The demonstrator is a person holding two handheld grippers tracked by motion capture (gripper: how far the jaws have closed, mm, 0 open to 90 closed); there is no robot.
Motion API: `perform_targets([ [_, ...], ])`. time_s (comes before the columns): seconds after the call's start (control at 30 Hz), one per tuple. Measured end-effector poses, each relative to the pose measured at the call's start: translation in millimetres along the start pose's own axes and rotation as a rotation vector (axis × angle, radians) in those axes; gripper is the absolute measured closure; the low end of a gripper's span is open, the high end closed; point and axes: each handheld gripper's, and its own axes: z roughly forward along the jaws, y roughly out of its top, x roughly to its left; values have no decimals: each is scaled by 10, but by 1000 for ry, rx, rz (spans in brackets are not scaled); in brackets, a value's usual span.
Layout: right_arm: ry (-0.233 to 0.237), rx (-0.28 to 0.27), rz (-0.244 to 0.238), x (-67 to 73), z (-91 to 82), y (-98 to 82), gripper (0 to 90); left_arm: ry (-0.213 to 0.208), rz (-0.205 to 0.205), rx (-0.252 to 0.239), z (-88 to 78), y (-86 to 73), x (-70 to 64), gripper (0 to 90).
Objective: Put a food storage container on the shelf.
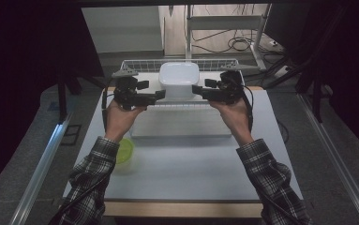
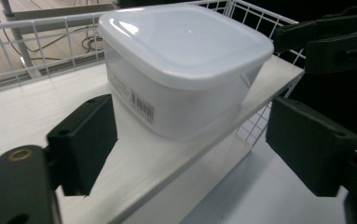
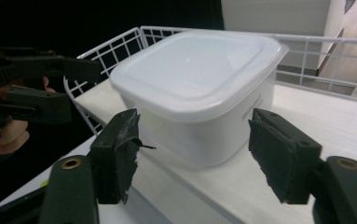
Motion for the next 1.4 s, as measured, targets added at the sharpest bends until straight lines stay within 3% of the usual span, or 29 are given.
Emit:
perform_targets([
  [0.3, 18, 13, -64, 97, -53, -174, 242, -5, 35, 11, -116, -246, -71, 122],
  [0.5, 36, 19, -90, 140, -95, -307, 197, -9, 115, 52, -158, -410, -161, 76],
  [0.8, 58, 43, -117, 197, -152, -513, 140, -9, 169, 101, -196, -636, -275, 62],
  [0.97, 67, 60, -135, 229, -192, -650, 106, -40, 148, 102, -215, -784, -293, 44],
  [1.23, 64, 77, -163, 259, -257, -859, 71, -83, 56, 60, -271, -1018, -301, 29],
  [1.4, 70, 91, -175, 295, -276, -997, 40, -96, 74, 30, -299, -1126, -378, 29],
])
